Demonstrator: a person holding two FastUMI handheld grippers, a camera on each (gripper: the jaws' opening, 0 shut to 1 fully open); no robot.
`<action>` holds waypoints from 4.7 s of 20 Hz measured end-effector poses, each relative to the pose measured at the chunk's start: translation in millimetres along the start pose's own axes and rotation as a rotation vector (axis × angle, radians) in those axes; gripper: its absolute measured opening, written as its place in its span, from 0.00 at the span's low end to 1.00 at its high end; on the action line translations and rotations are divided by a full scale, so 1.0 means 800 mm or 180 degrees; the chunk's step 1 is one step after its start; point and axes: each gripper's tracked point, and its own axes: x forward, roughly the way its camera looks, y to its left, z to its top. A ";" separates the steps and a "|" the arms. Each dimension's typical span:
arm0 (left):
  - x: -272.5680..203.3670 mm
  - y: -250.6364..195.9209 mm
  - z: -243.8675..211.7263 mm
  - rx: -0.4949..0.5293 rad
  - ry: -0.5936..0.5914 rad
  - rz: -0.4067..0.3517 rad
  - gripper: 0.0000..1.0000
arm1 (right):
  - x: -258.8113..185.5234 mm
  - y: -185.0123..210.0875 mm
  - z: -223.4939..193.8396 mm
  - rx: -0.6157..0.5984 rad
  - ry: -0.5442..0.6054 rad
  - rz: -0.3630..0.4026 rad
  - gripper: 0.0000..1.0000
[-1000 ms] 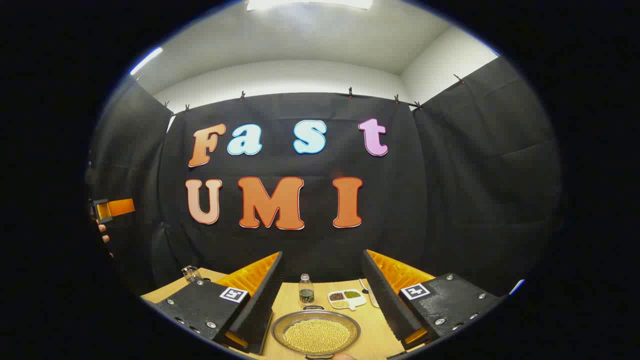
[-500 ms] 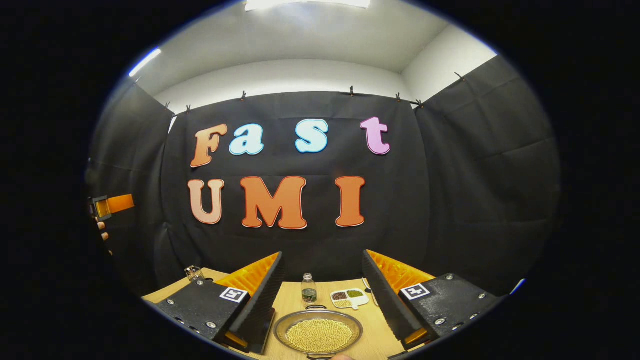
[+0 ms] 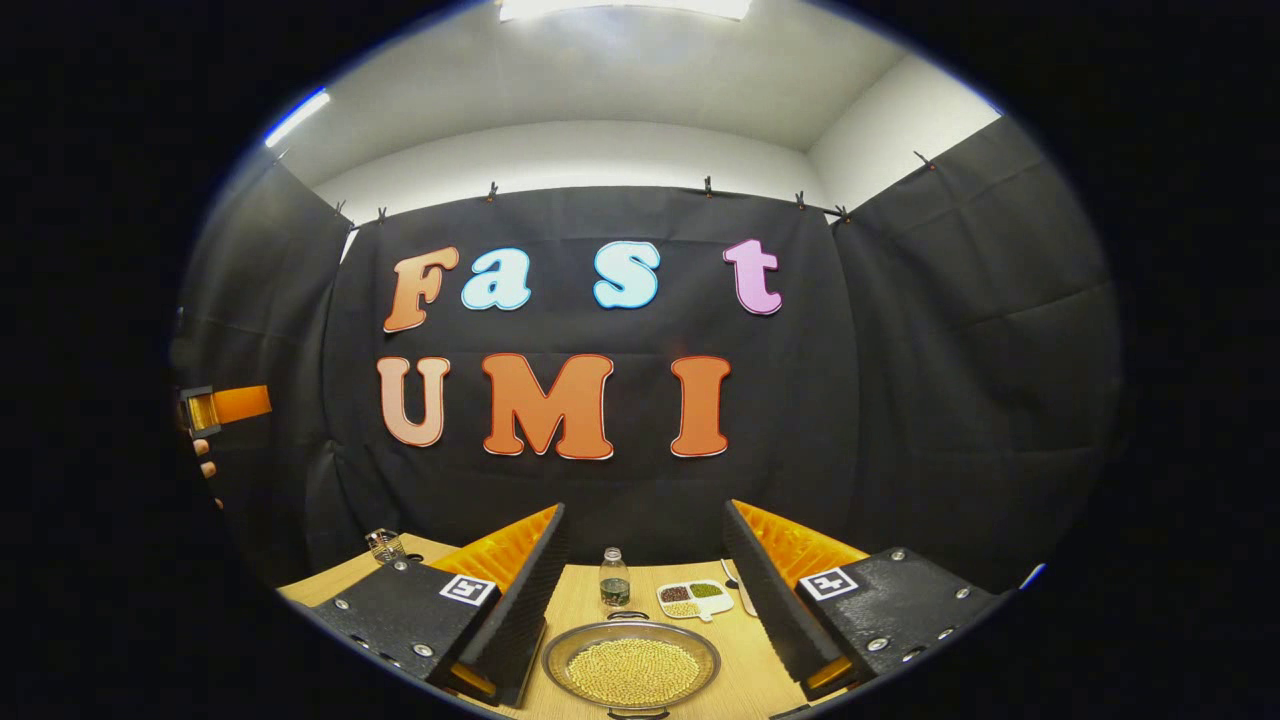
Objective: First push the handle of the pot to place it horizontally, then grasp the pot with both hands and set it on the induction cooktop.
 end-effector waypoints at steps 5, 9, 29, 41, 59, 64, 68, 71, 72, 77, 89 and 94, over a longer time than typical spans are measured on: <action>0.002 0.000 -0.006 -0.0024 0.0028 -0.0003 0.98 | -0.003 0.011 -0.006 -0.0015 0.0032 0.0150 0.83; 0.003 -0.005 -0.008 0.0003 0.0047 -0.0028 0.97 | -0.005 0.024 -0.011 -0.0008 0.0025 0.0313 0.64; -0.001 -0.003 -0.014 0.0092 0.0026 -0.0055 0.95 | -0.014 0.052 -0.195 -0.0094 0.0743 0.0276 0.00; -0.002 0.001 -0.021 0.0078 0.0046 -0.0044 0.96 | -0.050 0.080 -0.339 -0.0046 0.1482 0.0407 0.00; 0.018 0.001 -0.049 0.0081 0.0235 0.0032 0.97 | -0.075 0.079 -0.498 -0.0081 0.2441 0.0429 0.00; 0.019 -0.004 -0.045 0.0103 0.0195 0.0017 0.97 | -0.079 0.068 -0.506 -0.0033 0.2522 0.0398 0.00; 0.018 -0.007 -0.044 0.0088 0.0191 -0.0007 0.97 | -0.075 0.050 -0.505 -0.0016 0.2542 0.0308 0.00; 0.019 -0.006 -0.044 0.0085 0.0195 -0.0010 0.97 | -0.070 0.030 -0.505 -0.0024 0.2566 0.0221 0.00; 0.019 -0.005 -0.044 0.0083 0.0194 -0.0001 0.97 | -0.067 0.023 -0.505 -0.0055 0.2574 0.0189 0.00; 0.017 0.001 -0.045 0.0098 0.0216 0.0030 0.98 | -0.054 -0.011 -0.507 -0.0099 0.2637 0.0066 0.00; 0.009 0.016 -0.023 0.0236 0.0054 0.0138 0.95 | -0.033 -0.056 -0.515 -0.0042 0.2725 -0.0144 0.00; 0.010 0.019 -0.022 0.0237 0.0037 0.0155 0.95 | -0.023 -0.078 -0.526 -0.0113 0.2761 -0.0300 0.00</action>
